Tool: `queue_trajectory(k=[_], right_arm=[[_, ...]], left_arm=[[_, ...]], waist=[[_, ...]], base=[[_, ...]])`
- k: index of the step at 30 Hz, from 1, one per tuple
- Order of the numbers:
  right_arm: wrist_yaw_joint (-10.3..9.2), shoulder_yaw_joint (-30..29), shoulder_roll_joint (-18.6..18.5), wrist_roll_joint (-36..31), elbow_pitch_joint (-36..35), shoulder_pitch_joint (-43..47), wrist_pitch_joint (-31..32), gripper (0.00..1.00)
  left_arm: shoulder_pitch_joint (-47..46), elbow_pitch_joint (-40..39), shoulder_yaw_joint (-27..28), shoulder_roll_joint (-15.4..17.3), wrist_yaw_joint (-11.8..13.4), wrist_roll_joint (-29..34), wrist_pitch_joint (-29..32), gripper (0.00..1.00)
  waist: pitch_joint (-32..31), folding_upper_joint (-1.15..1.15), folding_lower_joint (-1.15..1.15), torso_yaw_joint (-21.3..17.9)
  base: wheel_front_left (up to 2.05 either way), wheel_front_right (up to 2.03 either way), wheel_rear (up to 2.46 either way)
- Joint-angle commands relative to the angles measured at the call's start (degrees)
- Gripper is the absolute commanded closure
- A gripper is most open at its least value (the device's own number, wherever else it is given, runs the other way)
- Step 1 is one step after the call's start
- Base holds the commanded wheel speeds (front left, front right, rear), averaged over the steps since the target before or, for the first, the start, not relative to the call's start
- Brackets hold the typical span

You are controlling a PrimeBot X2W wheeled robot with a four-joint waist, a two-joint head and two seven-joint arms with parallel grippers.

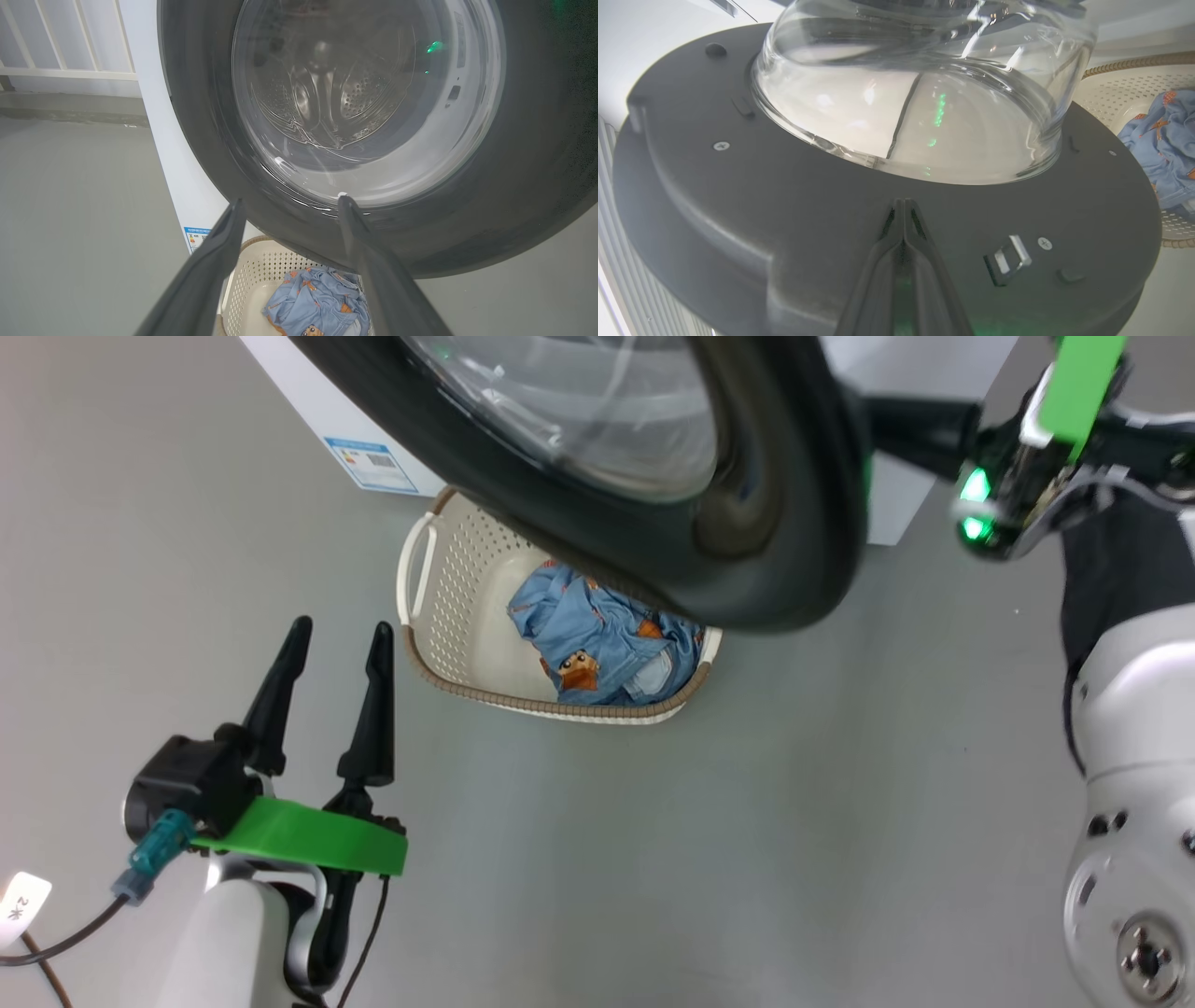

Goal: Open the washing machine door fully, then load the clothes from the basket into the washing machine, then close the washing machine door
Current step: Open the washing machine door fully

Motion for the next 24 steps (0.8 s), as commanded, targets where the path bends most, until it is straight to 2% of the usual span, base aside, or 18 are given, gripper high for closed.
queue_trajectory(k=[1,7,15,24], right_arm=[[0.18,1.84,1.72,1.02,-1.9,0.69,1.07,1.0],[0.18,9.79,1.72,8.49,-4.91,6.04,1.43,1.0],[0.18,22.46,1.72,19.25,-9.02,12.8,-2.04,1.0],[0.18,33.36,1.72,25.84,-12.68,18.21,-6.9,1.0]], left_arm=[[0.66,-1.41,1.87,2.05,-0.09,0.41,-0.36,0.0],[0.99,-1.26,1.57,2.77,-0.09,0.32,-0.36,0.0],[1.69,-1.17,1.79,2.89,-0.09,0.22,-0.36,0.0],[2.16,-1.22,2.43,2.91,-0.09,0.13,-0.36,0.0]], waist=[[-0.47,0.0,0.0,0.16],[-1.77,0.0,0.0,0.49],[-3.34,0.0,0.0,0.33],[-4.0,0.0,0.0,0.05]], base=[[0.0,0.0,0.0],[0.0,0.0,0.0],[0.0,0.0,0.0],[0.0,0.0,0.0]])
